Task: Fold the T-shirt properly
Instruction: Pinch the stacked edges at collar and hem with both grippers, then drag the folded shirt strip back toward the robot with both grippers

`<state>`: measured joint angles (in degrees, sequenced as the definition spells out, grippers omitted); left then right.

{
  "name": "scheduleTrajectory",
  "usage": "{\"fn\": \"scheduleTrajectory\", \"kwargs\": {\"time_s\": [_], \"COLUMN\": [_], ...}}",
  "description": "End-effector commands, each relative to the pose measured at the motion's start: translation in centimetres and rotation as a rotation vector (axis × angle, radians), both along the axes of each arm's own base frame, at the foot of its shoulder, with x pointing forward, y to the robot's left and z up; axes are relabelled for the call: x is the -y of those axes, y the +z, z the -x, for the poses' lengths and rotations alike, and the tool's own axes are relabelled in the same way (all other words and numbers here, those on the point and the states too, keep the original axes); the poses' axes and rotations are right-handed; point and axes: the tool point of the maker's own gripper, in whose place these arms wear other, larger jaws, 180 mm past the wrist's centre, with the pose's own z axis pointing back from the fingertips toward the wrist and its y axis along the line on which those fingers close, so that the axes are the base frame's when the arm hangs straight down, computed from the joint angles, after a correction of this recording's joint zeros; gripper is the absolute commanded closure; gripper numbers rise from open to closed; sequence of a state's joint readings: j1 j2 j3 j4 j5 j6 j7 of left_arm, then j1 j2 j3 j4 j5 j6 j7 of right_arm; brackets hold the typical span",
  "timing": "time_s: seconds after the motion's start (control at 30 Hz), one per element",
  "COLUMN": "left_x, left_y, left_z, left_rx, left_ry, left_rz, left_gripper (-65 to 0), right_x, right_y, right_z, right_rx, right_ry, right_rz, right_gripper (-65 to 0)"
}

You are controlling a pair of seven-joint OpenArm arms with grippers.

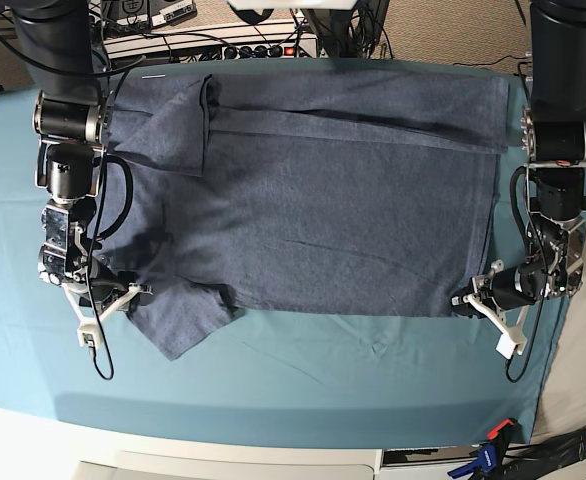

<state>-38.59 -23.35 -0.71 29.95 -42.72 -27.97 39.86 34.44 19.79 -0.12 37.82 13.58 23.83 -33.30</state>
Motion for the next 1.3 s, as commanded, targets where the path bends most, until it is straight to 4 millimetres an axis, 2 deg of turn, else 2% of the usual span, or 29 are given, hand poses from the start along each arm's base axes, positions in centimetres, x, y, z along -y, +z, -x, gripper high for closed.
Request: {"fn": "scheduleTrajectory", "kwargs": {"time_s": [0.0, 0.13, 0.17, 0.6, 0.8, 0.93, 1.07, 1.27], "left_x": [-0.6, -0.6, -0.6, -0.6, -0.1, 0.4, 1.1, 1.3], "left_y": [2.5, 2.5, 2.5, 2.5, 2.8, 3.2, 3.7, 4.8], "left_z": [-1.8, -1.8, -1.8, -1.8, -1.7, -1.7, -1.4, -0.7], "left_rx": [0.071, 0.07, 0.07, 0.07, 0.091, 0.098, 0.104, 0.108], "left_ry": [0.01, 0.01, 0.01, 0.01, -0.026, -0.025, -0.067, -0.108], "left_rz": [0.008, 0.008, 0.008, 0.008, 0.019, 0.061, 0.095, 0.175], "left_gripper": [0.0, 0.0, 0.0, 0.0, 0.0, 0.0, 0.0, 0.0], "right_x": [-0.4, -0.5, -0.5, -0.5, -1.9, -2.9, -4.0, -4.8], "right_y": [0.1, 0.6, 0.7, 0.9, 1.2, 2.3, 3.5, 3.9], "right_z": [0.0, -0.6, -0.6, -0.8, -0.7, -0.9, -0.1, 2.0], "right_rx": [-0.018, 0.022, 0.027, 0.04, 0.054, 0.088, 0.123, 0.142], "right_ry": [0.021, 0.019, 0.019, 0.025, 0.111, 0.172, 0.254, 0.323], "right_rz": [-0.004, -0.007, -0.008, -0.01, -0.033, -0.025, 0.011, 0.065], "right_gripper": [-13.3, -0.9, 0.0, 0.0, 0.0, 0.0, 0.0, 0.0]}}
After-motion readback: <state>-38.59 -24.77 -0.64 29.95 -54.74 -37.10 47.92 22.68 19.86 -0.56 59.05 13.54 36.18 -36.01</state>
